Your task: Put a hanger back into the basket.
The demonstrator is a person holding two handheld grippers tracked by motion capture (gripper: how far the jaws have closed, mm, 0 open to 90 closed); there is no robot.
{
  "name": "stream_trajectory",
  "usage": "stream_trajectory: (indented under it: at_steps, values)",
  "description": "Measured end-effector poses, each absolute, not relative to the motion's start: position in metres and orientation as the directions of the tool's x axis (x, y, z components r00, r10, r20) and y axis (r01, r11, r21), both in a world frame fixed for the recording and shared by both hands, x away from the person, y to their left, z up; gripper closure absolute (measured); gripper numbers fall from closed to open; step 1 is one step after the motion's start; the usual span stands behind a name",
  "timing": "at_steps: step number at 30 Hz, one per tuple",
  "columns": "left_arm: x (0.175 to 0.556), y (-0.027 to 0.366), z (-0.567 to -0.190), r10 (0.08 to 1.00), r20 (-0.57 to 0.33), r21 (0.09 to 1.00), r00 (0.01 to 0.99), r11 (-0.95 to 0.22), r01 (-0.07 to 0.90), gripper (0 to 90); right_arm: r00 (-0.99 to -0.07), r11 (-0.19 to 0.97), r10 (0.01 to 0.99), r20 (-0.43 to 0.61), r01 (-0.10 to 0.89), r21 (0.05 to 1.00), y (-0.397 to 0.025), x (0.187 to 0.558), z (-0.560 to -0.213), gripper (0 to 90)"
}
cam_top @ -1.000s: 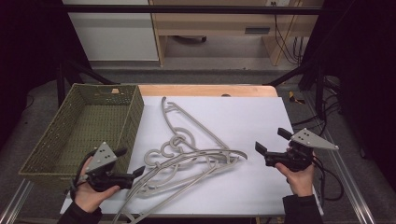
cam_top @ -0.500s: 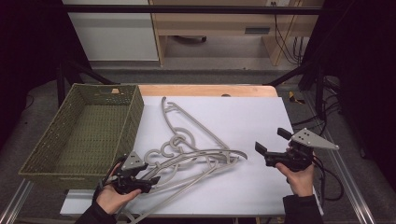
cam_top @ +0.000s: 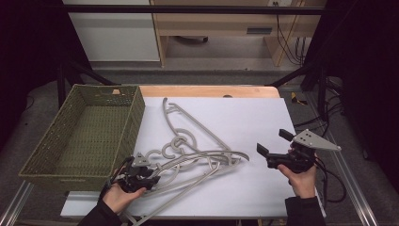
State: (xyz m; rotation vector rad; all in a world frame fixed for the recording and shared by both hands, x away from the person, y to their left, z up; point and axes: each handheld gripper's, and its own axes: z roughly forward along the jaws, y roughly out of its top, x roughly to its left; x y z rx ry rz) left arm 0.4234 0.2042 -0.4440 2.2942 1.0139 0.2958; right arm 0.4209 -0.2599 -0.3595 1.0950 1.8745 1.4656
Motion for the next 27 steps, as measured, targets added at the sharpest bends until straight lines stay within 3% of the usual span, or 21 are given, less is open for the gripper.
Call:
stream_trajectory:
  at_steps: [12,27]
  values:
    - [0.433,0.196,-0.457,0.730,-0.061,0.530,0.681,-0.555,0.642,76.0,-0.547,0.101,0.834,0.077,0.288,0.952,-0.258,0.422,-0.361,2.2]
    - [0.418,0.201,-0.429,0.711,-0.108,0.610,0.694,-0.504,0.611,82.1,-0.543,0.094,0.836,0.080,0.287,0.953,-0.259,0.422,-0.361,2.3]
